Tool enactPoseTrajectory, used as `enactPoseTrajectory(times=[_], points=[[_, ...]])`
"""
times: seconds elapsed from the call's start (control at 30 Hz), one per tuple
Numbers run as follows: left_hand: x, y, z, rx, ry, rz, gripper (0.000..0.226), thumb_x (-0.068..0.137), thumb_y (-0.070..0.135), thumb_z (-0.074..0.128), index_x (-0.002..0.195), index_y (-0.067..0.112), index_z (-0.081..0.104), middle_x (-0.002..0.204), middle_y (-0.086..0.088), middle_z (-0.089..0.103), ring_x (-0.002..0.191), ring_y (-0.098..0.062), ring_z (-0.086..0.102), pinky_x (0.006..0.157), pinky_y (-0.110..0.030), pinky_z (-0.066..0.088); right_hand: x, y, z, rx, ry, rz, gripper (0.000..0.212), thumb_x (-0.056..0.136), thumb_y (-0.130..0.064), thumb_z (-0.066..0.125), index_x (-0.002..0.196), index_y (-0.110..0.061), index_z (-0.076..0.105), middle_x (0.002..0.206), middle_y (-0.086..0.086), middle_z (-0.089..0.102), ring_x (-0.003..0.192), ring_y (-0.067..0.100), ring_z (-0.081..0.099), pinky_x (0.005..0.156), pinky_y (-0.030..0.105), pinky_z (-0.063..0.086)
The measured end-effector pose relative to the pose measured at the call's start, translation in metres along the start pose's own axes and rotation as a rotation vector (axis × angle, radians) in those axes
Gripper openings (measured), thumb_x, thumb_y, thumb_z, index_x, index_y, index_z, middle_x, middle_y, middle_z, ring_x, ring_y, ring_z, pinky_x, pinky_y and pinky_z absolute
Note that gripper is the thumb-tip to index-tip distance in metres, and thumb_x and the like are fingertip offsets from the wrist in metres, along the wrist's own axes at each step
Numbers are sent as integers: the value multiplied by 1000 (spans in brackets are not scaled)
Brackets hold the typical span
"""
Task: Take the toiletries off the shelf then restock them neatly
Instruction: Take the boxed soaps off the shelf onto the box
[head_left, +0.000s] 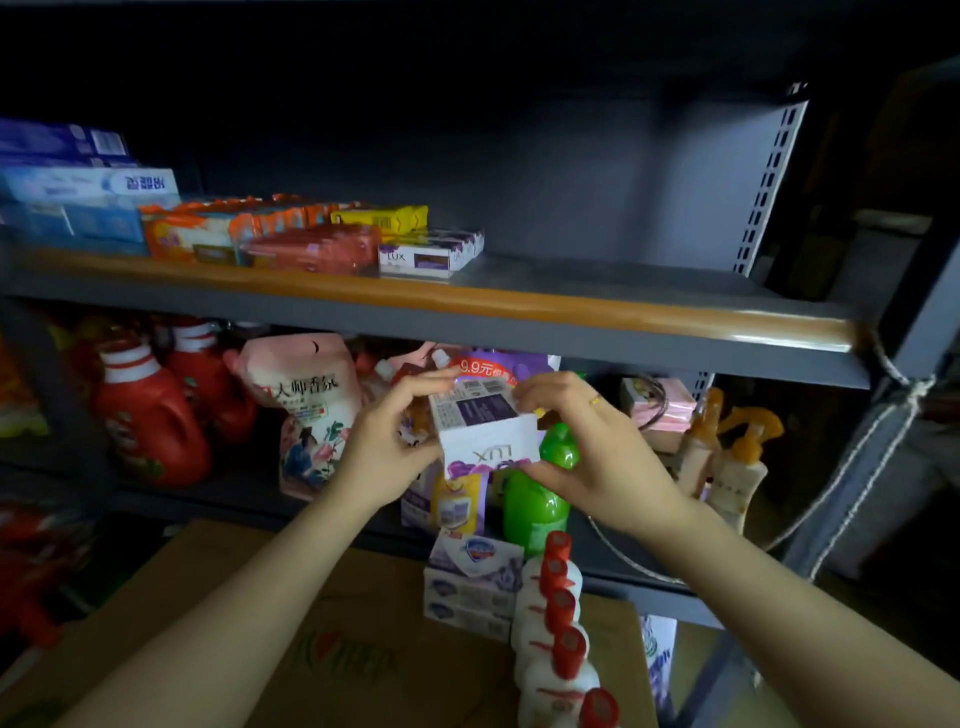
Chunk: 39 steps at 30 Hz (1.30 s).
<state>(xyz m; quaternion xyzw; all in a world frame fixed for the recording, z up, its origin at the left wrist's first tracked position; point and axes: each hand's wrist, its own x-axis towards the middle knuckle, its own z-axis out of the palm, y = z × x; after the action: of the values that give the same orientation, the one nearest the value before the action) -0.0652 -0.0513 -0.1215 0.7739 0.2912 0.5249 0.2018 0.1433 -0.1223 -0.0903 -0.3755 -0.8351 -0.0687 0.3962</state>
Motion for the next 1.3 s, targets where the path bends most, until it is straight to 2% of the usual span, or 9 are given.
enactPoseTrajectory(times=[0.13,0.3,0.4,0.5,0.7,0.8,0.97,1.13,1.3], points=[[-26,-9,-4,-196,-81,-349,42,71,7,77,96,34,58,92,19,69,91,-3,64,79,-22,51,-2,8,1,-20,-97,218,51,71,-53,68,99,-12,55,94,-10,56,84,8,52,65,19,38],[-59,0,-17,-399,-60,-614,5,86,15,60,88,19,61,73,15,70,70,-2,66,64,-17,52,-14,17,15,56,-250,173,55,80,-60,47,78,-10,67,79,2,67,74,16,61,70,33,47],[-91,-4,-17,-234,-234,-739,5,85,14,63,88,18,65,77,6,70,72,-5,65,65,-19,50,-17,14,25,67,-217,224,47,82,-51,53,82,-7,69,83,4,69,75,15,62,67,16,42],[-128,-14,-1,-67,-452,-888,23,78,25,72,97,17,62,88,3,65,80,-11,62,70,-21,46,-18,11,41,70,-275,259,32,83,-34,57,84,-5,70,84,2,69,76,13,59,66,15,36],[-161,-44,31,-79,-375,-1203,38,76,48,69,97,17,62,94,1,69,88,-13,63,83,-31,49,-27,13,58,197,-290,458,14,89,-21,61,88,-9,69,86,-1,67,80,11,59,69,18,42],[-154,-46,40,15,-351,-1129,38,79,50,65,96,18,55,88,7,63,80,-7,58,67,-24,44,-27,14,57,190,-311,486,13,89,-22,60,88,-12,69,89,0,69,82,11,60,70,18,43],[-140,-52,41,289,-440,-922,41,78,50,66,98,16,55,92,4,59,84,-14,56,69,-28,43,-20,12,57,182,-336,492,10,89,-21,61,86,-15,68,82,-6,65,75,3,56,70,16,41],[-102,-39,15,477,-597,-542,25,86,43,59,93,19,59,81,7,62,73,-12,59,64,-31,51,5,5,49,230,-360,466,12,88,-17,62,84,-6,67,79,2,67,73,19,61,71,24,47],[0,-11,-36,679,-69,114,17,84,25,55,89,12,66,71,0,66,62,-21,62,51,-26,47,65,2,20,184,-231,367,15,88,-15,61,80,-4,67,76,12,70,74,30,64,72,38,50]])
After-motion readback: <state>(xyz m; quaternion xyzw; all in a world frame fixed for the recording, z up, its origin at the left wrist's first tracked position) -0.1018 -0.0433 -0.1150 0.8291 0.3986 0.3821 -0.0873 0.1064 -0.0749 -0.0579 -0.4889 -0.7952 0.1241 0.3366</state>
